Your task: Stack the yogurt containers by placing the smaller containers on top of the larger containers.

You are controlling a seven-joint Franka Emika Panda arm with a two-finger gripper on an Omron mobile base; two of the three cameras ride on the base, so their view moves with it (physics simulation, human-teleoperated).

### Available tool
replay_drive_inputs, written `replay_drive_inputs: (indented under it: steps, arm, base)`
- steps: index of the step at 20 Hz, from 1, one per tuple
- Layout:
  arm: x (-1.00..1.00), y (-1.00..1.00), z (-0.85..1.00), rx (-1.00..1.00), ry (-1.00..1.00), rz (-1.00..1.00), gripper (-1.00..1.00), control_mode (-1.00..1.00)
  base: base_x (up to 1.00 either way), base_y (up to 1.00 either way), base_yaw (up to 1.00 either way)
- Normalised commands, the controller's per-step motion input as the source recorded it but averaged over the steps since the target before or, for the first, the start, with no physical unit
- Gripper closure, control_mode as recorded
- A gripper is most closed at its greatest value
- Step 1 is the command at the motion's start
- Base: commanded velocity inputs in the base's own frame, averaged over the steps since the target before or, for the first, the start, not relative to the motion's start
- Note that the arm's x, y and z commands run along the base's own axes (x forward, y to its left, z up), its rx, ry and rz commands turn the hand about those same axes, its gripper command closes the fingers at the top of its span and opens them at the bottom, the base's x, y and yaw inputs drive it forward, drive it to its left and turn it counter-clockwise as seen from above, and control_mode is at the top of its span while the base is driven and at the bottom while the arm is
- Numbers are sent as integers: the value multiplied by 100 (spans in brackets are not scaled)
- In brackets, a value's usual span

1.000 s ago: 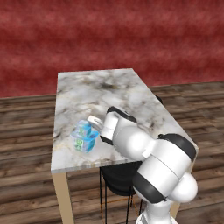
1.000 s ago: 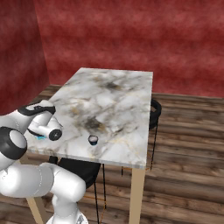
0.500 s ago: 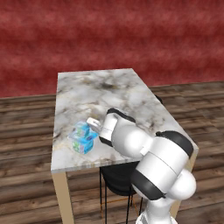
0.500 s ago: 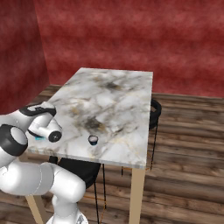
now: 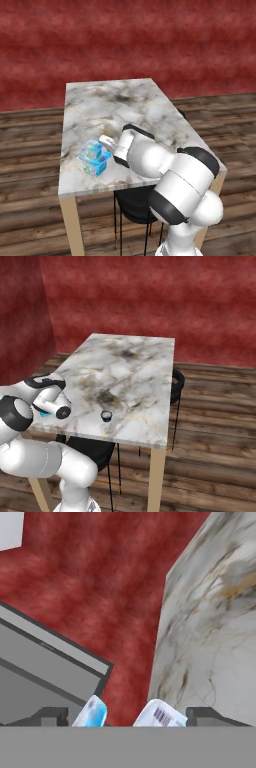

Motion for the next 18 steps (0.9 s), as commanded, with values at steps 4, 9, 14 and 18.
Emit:
replay_drive_inputs:
  steps: [4,9,14,18]
  arm:
    - [-1,0,12,0,0,0,-100,-100]
    - [-9,-1,37,0,0,0,-100,-100]
    - [-20,-10,56,0,0,0,-100,-100]
    - [-33,-19,66,0,1,0,-100,-100]
  base:
    - [0,0,0]
    - [0,0,0]
    - [0,0,0]
    - [0,0,0]
